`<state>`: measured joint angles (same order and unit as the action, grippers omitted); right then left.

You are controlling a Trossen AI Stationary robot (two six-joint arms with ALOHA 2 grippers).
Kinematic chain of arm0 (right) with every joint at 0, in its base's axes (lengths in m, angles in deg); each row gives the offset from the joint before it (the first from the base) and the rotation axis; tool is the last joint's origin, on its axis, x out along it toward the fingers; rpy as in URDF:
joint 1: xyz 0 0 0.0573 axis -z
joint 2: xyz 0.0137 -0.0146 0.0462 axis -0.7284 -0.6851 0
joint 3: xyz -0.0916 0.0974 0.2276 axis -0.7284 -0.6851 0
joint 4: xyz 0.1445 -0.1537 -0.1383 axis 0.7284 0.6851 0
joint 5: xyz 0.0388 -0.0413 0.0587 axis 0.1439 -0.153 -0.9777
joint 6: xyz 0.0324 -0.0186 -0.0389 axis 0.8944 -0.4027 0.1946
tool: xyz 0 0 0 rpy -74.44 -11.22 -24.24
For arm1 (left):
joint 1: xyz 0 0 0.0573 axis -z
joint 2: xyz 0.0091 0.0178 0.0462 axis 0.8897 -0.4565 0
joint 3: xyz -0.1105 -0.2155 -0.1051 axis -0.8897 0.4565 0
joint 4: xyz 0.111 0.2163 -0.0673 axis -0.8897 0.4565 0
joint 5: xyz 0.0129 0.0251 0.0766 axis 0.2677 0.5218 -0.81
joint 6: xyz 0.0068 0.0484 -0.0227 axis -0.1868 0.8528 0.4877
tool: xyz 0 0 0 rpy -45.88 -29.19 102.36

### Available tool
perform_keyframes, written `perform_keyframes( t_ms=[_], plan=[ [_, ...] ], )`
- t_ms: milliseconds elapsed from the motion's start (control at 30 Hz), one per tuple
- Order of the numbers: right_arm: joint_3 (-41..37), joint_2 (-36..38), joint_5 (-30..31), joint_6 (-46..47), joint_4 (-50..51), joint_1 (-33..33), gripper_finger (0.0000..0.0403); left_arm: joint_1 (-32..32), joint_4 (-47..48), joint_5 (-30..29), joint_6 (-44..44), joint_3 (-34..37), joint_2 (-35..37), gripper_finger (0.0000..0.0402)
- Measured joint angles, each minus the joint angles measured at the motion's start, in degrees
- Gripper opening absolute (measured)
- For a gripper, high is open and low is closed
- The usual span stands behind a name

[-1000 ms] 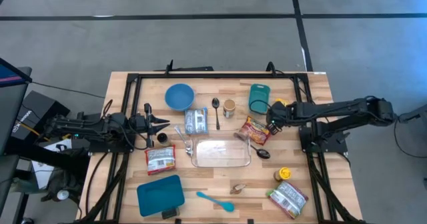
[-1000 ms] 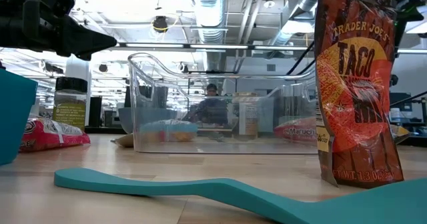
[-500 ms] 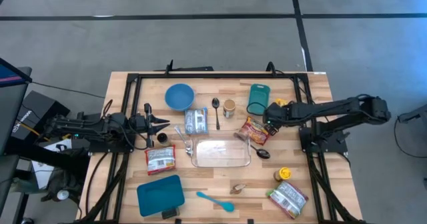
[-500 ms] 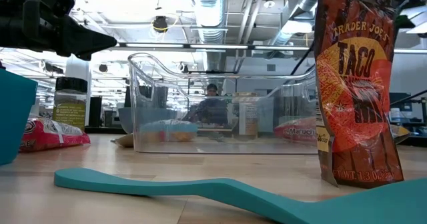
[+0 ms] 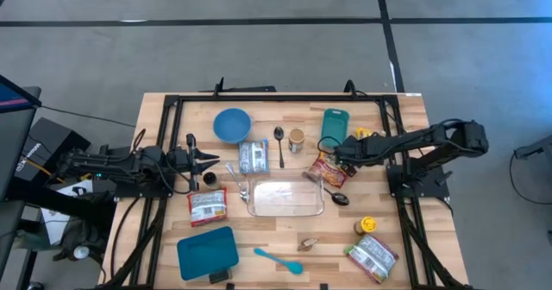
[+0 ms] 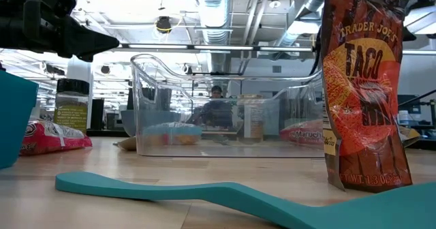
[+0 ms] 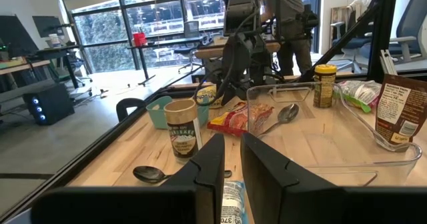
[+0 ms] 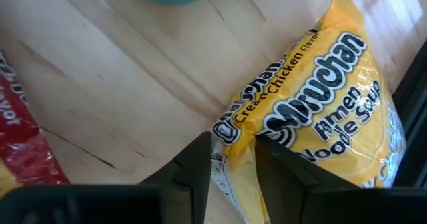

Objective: Pick & Place Food Item
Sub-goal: Put the yellow noodle pack into the transparent bin

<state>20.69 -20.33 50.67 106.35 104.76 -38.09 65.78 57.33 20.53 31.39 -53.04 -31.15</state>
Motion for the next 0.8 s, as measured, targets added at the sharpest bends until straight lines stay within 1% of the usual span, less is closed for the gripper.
perform_keyframes(
  t_ms=[267, 333, 633, 800],
  plan=[
    [0.0, 1.2, 0.0, 1.0, 0.8, -0.2, 0.002, 0.0, 0.0, 0.0, 0.0, 0.0, 0.0, 0.0044],
    [0.0, 1.9, 0.0, 1.0, 0.7, -0.6, 0.0006, 0.0, 0.0, 0.0, 0.0, 0.0, 0.0, 0.0044],
    [0.0, 8.3, -0.2, 2.2, 1.5, -3.6, 0.0002, 0.0, 0.0, 0.0, 0.0, 0.0, 0.0, 0.0044],
    [1.6, 13.3, -0.2, 6.4, 7.3, -5.9, 0.0001, 0.0, 0.0, 0.0, 0.0, 0.0, 0.0, 0.0044]
  ],
)
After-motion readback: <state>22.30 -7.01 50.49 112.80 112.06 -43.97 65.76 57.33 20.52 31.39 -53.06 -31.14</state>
